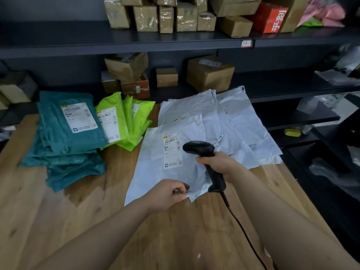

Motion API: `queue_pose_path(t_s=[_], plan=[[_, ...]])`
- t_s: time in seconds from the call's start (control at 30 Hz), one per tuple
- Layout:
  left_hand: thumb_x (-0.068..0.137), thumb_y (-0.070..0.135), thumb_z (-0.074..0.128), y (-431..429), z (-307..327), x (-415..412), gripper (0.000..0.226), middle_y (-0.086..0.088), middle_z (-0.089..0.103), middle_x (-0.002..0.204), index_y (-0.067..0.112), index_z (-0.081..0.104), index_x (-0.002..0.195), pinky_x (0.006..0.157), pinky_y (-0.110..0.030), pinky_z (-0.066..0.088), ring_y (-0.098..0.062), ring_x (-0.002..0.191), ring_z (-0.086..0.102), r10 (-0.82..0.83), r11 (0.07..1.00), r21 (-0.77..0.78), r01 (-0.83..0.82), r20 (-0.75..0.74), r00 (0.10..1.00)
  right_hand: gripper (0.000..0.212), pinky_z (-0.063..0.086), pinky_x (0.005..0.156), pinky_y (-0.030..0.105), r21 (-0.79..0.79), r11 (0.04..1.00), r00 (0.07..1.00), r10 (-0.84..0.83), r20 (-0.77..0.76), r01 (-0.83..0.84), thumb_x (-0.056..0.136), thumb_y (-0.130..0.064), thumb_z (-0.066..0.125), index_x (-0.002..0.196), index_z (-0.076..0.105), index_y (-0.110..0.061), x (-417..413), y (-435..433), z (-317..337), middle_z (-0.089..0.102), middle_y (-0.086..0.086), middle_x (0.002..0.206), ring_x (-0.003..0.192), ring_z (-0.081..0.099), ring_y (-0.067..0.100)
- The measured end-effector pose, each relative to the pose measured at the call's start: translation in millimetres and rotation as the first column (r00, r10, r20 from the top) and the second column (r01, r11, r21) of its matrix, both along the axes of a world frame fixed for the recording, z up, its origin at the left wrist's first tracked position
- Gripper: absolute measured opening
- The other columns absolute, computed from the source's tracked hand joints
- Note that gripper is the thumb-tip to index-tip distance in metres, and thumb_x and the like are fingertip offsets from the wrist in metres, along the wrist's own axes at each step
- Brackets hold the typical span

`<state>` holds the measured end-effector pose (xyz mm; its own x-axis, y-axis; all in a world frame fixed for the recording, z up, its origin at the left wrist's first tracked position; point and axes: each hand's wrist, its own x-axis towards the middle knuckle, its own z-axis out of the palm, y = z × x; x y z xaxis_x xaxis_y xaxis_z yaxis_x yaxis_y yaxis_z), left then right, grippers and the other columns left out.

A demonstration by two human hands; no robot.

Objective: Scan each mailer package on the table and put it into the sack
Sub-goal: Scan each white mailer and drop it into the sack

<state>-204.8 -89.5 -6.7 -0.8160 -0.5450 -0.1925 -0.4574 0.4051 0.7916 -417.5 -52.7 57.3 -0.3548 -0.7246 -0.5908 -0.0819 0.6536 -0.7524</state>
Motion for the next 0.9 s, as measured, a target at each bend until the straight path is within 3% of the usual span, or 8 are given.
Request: queue_pose_path(t_s=[0.2,0.3,0.4,0.5,0.63,0.77,0.83,0.9], plan=[[0.089,0.031,0.066,1,0,4,0.005,0.01,0.067,0.111,0.029,0.068,0.093,0.09,-0.022,0.046,-0.003,0.104,0.06,0.003,1.0,-0.024,-0.003,0.0,1.0,0.027,0.058,0.083,0.041,-0.015,1.0,1.0,-0.003,0.013,0.003,0.084,-0.022,0.076,0.1,0.069,-0.002,2,4,-10,0.073,0.016,0.095,0.086,0.07,0.03],[0.091,0.027,0.064,-27,-13,12,0.024,0.0,0.061,0.123,0.016,0.066,0.112,0.098,-0.029,0.041,-0.014,0.114,0.056,0.208,0.97,-0.141,-0.2,0.049,0.977,0.026,0.055,0.092,0.046,0.002,1.0,1.0,0.017,0.002,-0.017,0.083,-0.025,0.077,0.094,0.071,-0.002,-6,8,-9,0.073,0.017,0.091,0.084,0.069,0.031],[0.091,0.029,0.062,-61,-27,17,0.054,-0.011,0.036,0.149,0.008,0.045,0.138,0.11,-0.035,0.031,-0.028,0.136,0.037,0.439,0.887,-0.277,-0.369,0.259,0.86,0.023,0.054,0.092,0.044,0.019,0.999,0.999,0.04,-0.021,-0.04,0.083,-0.024,0.076,0.09,0.07,-0.002,-14,14,-10,0.07,0.013,0.08,0.075,0.065,0.025],[0.082,0.038,0.07,-91,-41,13,0.08,-0.016,0.038,0.147,0.007,0.03,0.144,0.108,-0.044,0.038,-0.033,0.131,0.043,0.612,0.782,-0.086,-0.617,0.292,0.735,0.025,0.056,0.086,0.041,0.035,0.998,0.997,0.056,-0.053,-0.054,0.084,-0.022,0.075,0.094,0.07,0.0,-19,22,-10,0.07,0.014,0.08,0.074,0.066,0.025],[0.069,0.046,0.08,-105,-37,-9,0.093,-0.012,0.051,0.139,0.003,0.039,0.14,0.098,-0.037,0.047,-0.03,0.122,0.054,0.769,0.576,0.214,-0.789,0.184,0.612,0.027,0.055,0.075,0.029,0.053,0.997,0.996,0.064,-0.064,-0.06,0.086,-0.025,0.073,0.101,0.071,-0.003,-24,35,-6,0.074,0.017,0.093,0.08,0.07,0.024],[0.071,0.039,0.083,-104,-28,-23,0.057,-0.002,0.063,0.103,0.007,0.06,0.112,0.076,-0.027,0.047,-0.019,0.091,0.062,0.816,0.418,0.513,-0.75,0.151,0.558,0.027,0.054,0.082,0.035,0.055,0.998,0.997,0.029,-0.077,-0.025,0.086,-0.028,0.074,0.1,0.07,-0.006,-25,42,-6,0.07,0.012,0.09,0.08,0.065,0.022],[0.046,0.05,0.093,-105,-27,-16,0.079,0.0,0.07,0.102,0.009,0.064,0.108,0.086,-0.038,0.053,-0.02,0.092,0.067,0.827,0.408,0.605,-0.684,0.072,0.557,0.026,0.053,0.086,0.037,0.053,0.998,0.997,0.022,-0.073,-0.018,0.086,-0.029,0.073,0.1,0.07,-0.008,-23,44,-3,0.07,0.013,0.093,0.084,0.065,0.023],[0.049,0.042,0.093,-101,-21,-9,0.072,-0.007,0.073,0.105,0.011,0.068,0.109,0.091,-0.05,0.053,-0.027,0.096,0.07,0.817,0.43,0.655,-0.621,0.011,0.577,0.024,0.053,0.082,0.035,0.037,0.999,0.995,0.022,-0.097,-0.018,0.087,-0.029,0.072,0.098,0.069,-0.008,-19,45,3,0.069,0.013,0.093,0.081,0.063,0.022]])
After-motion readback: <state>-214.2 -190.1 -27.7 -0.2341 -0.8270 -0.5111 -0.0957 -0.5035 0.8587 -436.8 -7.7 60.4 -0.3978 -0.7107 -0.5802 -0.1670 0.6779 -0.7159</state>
